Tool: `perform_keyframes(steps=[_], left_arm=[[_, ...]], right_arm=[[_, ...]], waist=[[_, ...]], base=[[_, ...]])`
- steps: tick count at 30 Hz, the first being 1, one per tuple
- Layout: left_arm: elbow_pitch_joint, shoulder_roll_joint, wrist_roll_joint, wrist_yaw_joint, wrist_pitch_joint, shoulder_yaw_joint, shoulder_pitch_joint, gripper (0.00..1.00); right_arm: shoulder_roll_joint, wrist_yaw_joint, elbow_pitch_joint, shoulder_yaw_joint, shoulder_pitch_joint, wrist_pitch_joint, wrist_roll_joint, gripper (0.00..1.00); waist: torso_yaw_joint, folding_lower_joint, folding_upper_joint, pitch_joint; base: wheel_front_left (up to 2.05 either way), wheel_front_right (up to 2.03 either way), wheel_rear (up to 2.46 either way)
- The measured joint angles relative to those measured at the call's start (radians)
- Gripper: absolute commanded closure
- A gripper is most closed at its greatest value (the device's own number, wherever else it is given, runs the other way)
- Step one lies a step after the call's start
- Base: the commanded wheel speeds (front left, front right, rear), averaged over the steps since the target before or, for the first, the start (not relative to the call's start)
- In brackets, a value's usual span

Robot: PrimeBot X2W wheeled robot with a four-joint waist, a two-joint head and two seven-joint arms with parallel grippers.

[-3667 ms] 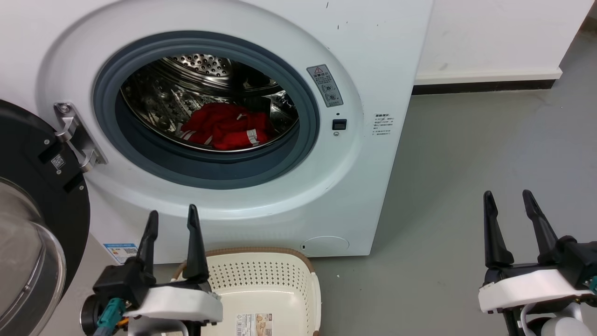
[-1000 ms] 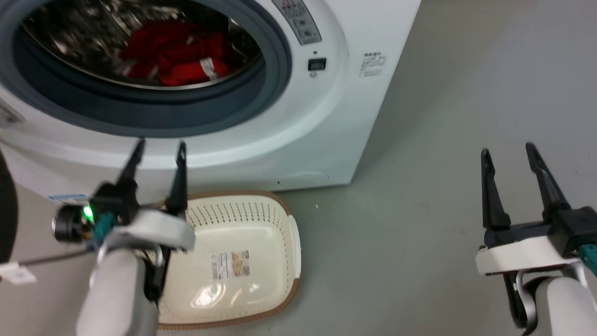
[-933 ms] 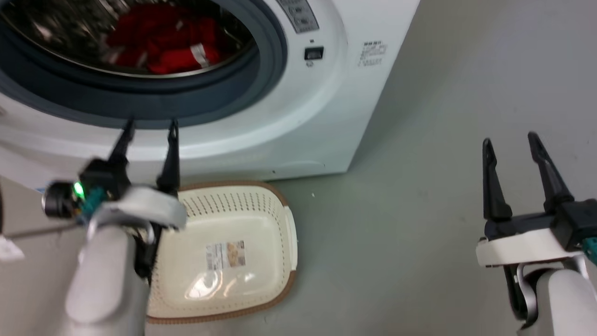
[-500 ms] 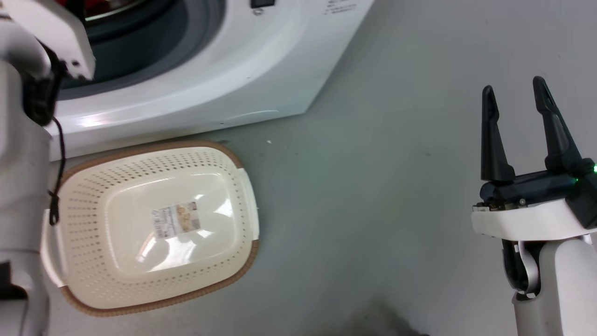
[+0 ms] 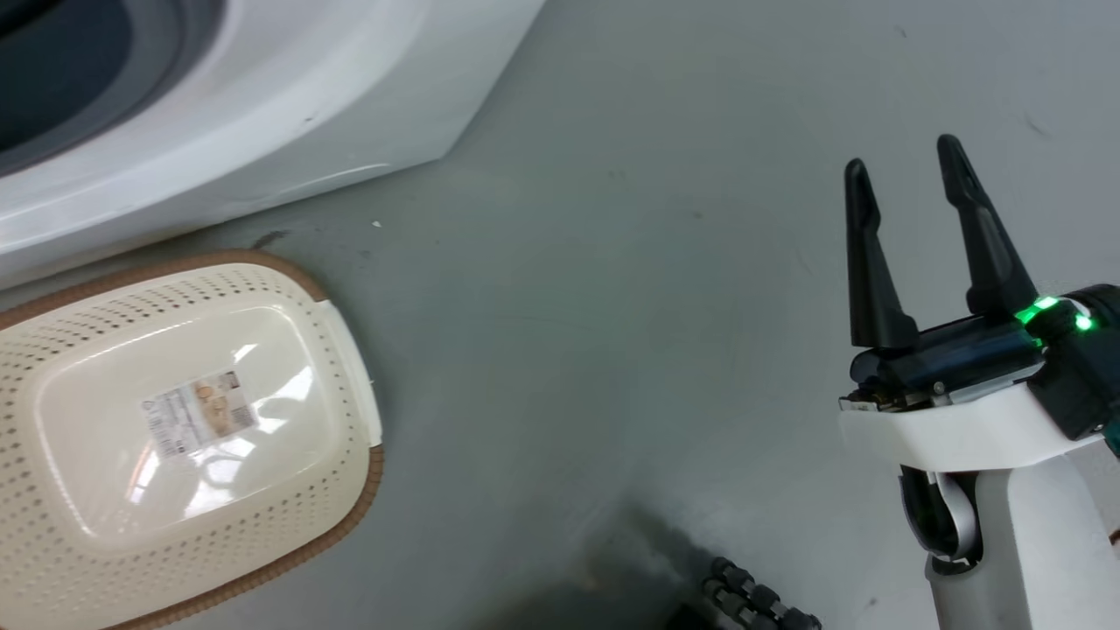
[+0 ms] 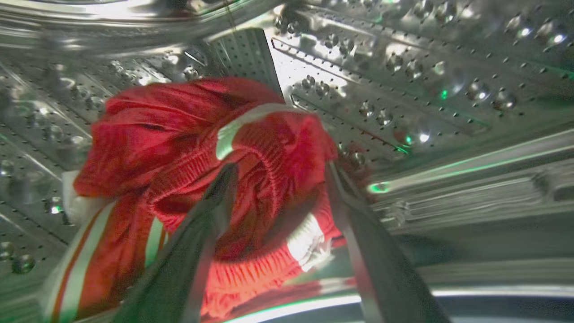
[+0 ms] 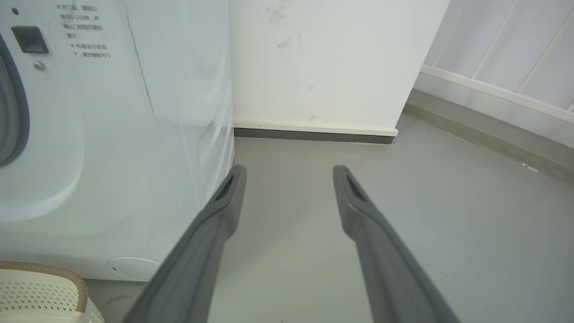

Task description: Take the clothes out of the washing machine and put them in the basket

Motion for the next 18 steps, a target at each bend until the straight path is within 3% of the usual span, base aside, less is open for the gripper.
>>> perform_keyframes(steps=[5, 15, 16, 18], left_arm=[[0.029, 0.045, -0.002, 0.000, 0.081, -0.029, -0.037, 0.00], [0.081, 0.061, 0.010, 0.012, 0.079, -0.044, -0.058, 0.00], [0.085, 0.062, 0.010, 0.012, 0.079, -0.045, -0.063, 1.00], [0.089, 0.060, 0.005, 0.011, 0.080, -0.049, -0.068, 1.00]], right_arm=[[0.000, 0.000, -0.011, 0.020, 0.000, 0.000, 0.019, 0.00], [0.000, 0.000, -0.012, 0.039, -0.003, 0.000, 0.075, 0.00], [0.000, 0.000, -0.012, 0.039, -0.007, 0.000, 0.077, 0.00], [0.000, 0.000, -0.012, 0.038, -0.019, 0.000, 0.078, 0.00]], waist=[[-0.049, 0.0000, 0.0000, 0.034], [-0.076, -0.0002, 0.0000, 0.086], [-0.077, -0.0002, 0.0000, 0.090], [-0.077, -0.0002, 0.0000, 0.095]], base=[[0.00, 0.00, 0.00], [0.00, 0.00, 0.00], [0.00, 0.00, 0.00], [0.00, 0.00, 0.00]])
